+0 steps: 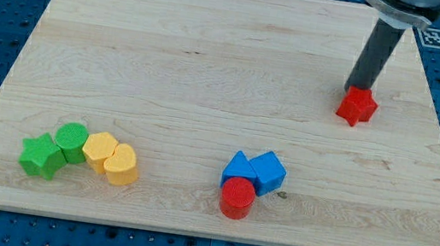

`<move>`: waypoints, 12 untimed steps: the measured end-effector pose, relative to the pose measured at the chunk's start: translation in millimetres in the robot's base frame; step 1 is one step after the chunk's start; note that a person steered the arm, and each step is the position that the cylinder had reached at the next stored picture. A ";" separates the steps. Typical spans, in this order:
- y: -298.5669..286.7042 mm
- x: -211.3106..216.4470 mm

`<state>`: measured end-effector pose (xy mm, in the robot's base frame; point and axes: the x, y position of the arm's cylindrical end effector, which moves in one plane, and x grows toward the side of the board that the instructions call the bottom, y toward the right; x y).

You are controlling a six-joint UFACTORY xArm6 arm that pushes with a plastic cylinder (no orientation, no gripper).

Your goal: Push the red star to the blue cube

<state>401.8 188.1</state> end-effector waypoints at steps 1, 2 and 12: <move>23.6 17.5; 34.1 28.8; -51.7 156.9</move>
